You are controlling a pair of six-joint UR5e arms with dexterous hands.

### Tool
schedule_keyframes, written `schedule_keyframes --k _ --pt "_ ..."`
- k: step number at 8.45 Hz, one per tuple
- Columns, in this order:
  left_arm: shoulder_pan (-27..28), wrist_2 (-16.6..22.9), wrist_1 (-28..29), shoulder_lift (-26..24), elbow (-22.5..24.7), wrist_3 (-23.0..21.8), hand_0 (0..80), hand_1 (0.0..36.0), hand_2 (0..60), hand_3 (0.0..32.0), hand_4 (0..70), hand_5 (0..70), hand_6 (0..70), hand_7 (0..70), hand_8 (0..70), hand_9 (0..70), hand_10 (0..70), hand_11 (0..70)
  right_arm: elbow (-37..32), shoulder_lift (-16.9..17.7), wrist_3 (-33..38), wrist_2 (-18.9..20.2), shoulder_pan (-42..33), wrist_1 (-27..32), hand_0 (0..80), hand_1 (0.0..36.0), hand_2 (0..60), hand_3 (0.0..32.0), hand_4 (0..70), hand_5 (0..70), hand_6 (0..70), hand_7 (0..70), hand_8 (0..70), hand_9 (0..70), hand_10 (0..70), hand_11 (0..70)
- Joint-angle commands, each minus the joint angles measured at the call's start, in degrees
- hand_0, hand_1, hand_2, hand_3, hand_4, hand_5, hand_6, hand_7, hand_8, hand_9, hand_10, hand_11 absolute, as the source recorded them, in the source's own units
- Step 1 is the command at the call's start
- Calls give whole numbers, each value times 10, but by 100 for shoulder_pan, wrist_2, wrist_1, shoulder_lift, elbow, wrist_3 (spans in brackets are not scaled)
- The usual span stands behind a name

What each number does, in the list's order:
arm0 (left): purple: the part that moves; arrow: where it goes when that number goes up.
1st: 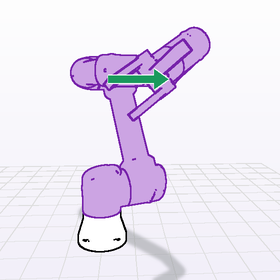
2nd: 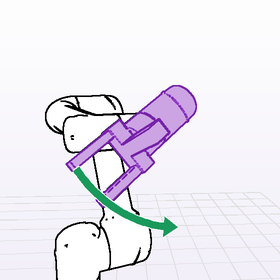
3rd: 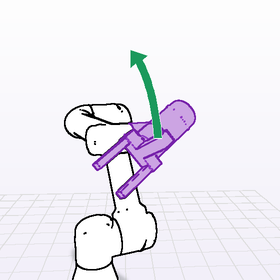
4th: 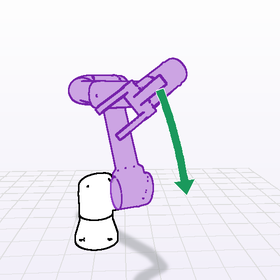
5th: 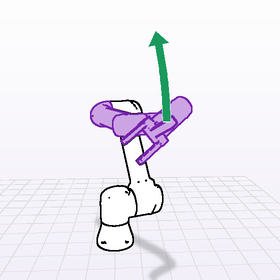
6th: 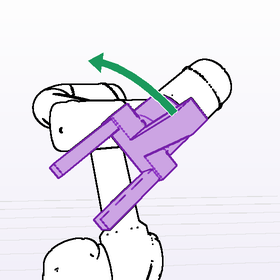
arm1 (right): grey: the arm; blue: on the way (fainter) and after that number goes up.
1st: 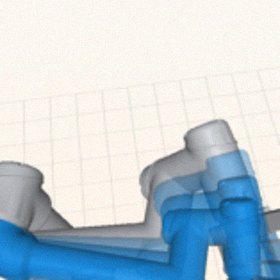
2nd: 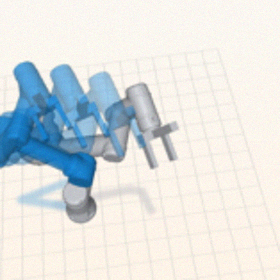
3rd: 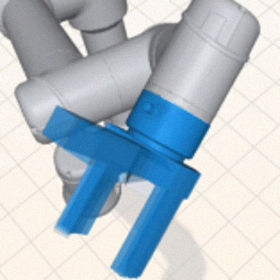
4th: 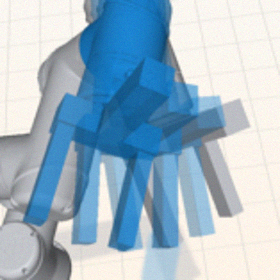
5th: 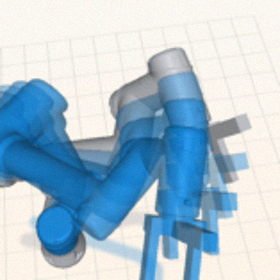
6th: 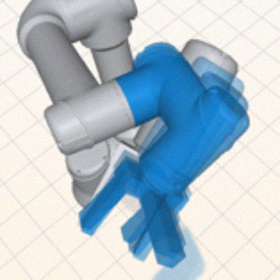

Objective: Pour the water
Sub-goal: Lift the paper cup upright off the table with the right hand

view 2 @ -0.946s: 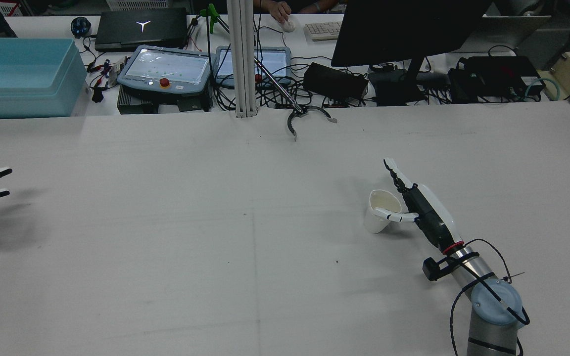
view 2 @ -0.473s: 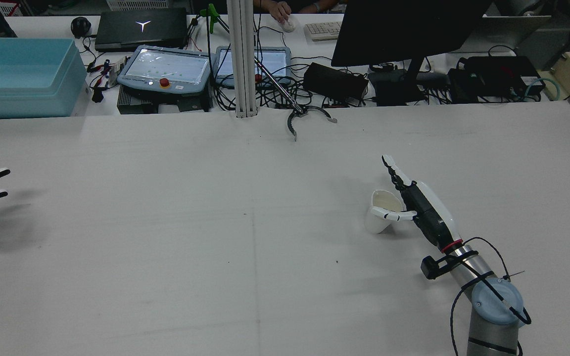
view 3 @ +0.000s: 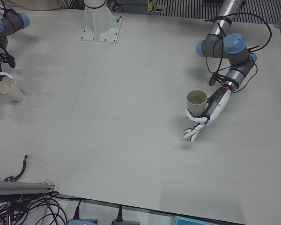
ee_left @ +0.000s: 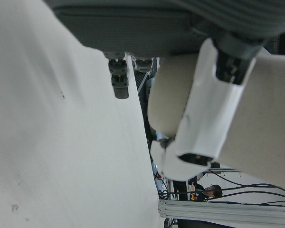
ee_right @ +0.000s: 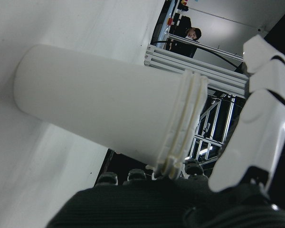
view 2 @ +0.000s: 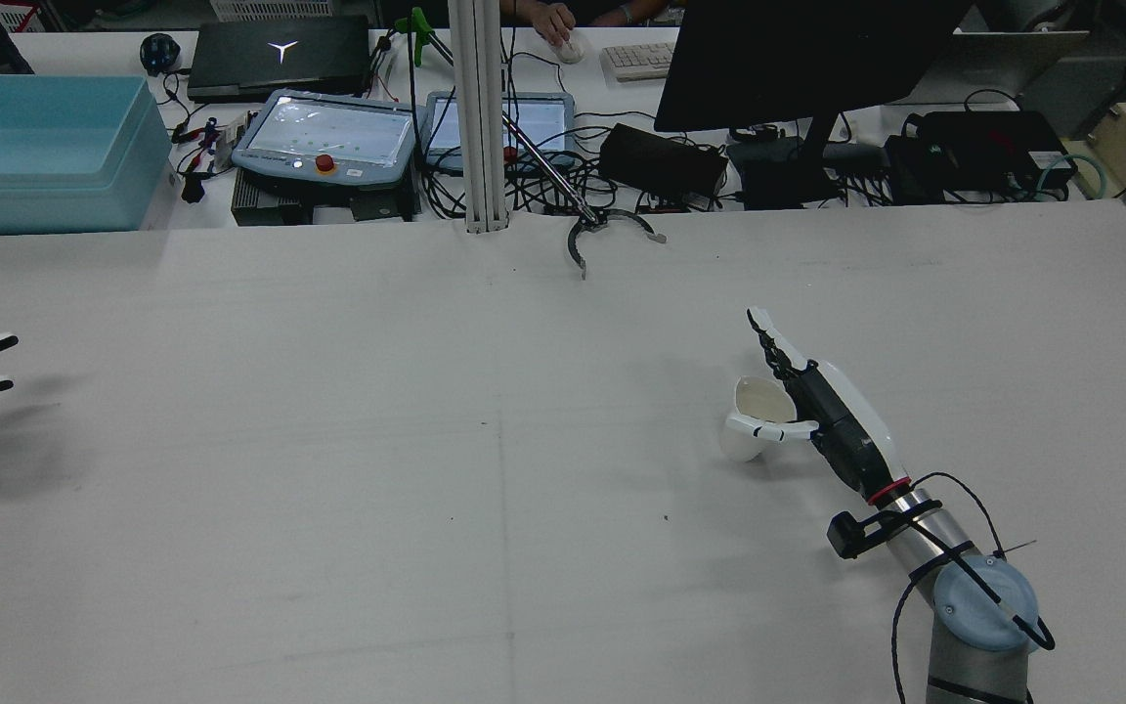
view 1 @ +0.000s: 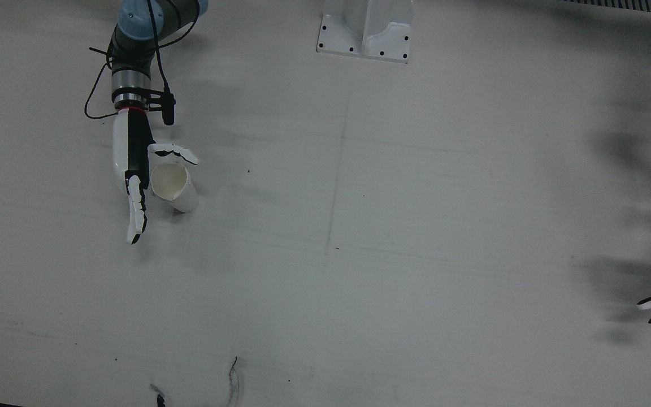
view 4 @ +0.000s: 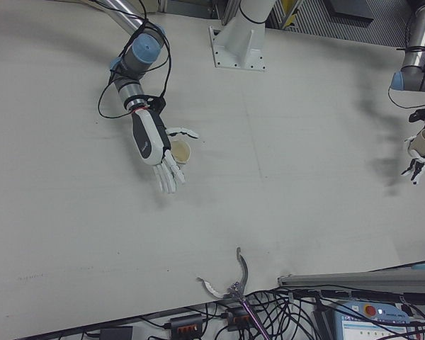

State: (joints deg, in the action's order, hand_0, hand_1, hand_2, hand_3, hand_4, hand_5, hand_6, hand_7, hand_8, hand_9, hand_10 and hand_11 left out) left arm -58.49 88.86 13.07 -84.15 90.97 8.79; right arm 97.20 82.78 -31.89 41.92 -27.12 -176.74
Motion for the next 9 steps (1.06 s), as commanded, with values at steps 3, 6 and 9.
schedule_keyframes --k 3,6,9 --pt "-5 0 12 4 0 0 800 360 600 0 700 700 142 103 50 6 111 197 -78 10 -46 -9 145 0 456 173 222 54 0 27 0 0 10 0 0 0" --pt "4 0 12 4 0 18 800 360 600 0 700 700 142 103 49 6 112 197 -262 1 -46 -9 154 8 456 170 223 66 0 30 0 0 12 0 0 0" --pt "-5 0 12 4 8 9 800 360 600 0 700 700 144 103 47 6 111 197 -289 -7 -46 -9 172 8 452 164 215 58 0 31 0 0 19 1 0 0"
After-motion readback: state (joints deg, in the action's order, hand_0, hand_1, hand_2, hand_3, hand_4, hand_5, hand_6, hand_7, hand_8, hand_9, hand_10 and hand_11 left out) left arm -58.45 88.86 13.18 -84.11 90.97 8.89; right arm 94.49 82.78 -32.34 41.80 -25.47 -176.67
